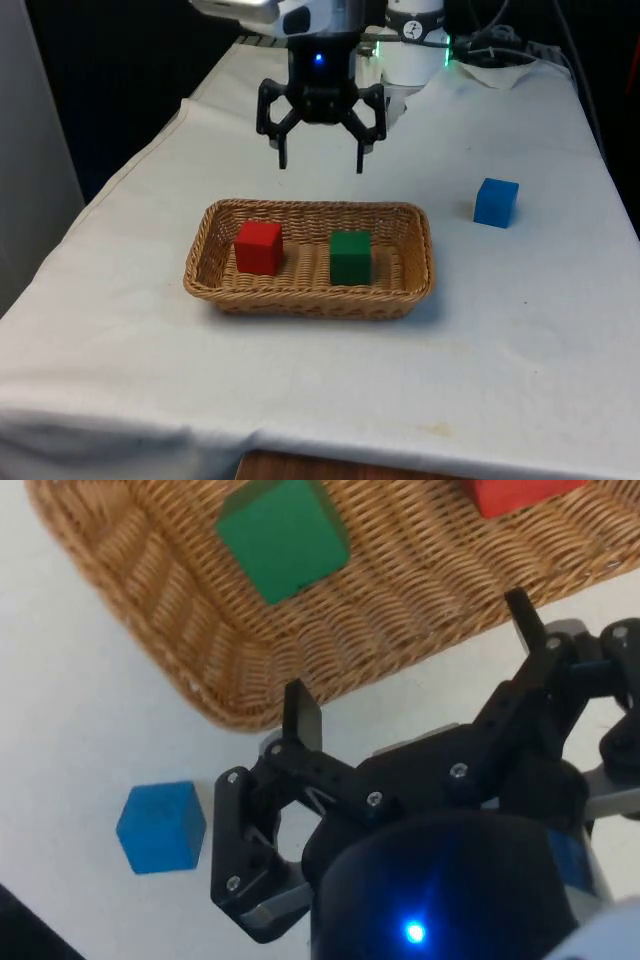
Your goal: Pick up exactly two blocks and place them into the basket.
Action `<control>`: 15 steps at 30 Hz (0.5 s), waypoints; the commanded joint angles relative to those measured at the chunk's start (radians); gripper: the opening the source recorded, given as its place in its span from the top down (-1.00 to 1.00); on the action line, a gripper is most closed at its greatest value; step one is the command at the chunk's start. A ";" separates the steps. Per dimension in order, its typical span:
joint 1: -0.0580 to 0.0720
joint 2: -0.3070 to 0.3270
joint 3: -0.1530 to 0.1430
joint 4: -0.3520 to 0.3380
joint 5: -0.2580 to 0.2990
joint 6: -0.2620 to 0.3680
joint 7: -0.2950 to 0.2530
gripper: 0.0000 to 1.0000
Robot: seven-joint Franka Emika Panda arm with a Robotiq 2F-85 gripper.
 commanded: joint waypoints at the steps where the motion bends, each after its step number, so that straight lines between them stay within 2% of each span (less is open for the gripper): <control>1: 0.002 -0.005 0.003 0.000 -0.008 -0.003 0.008 -1.00; 2: 0.018 -0.021 0.001 -0.004 -0.033 -0.017 0.036 -1.00; 10: 0.029 -0.061 0.037 -0.015 -0.074 -0.035 0.090 -1.00; 11: 0.017 -0.054 0.045 -0.006 -0.065 -0.038 0.079 -1.00; 12: 0.029 -0.064 0.041 -0.018 -0.076 -0.035 0.093 -1.00; 15: 0.032 -0.080 0.052 -0.034 -0.079 -0.030 0.101 -1.00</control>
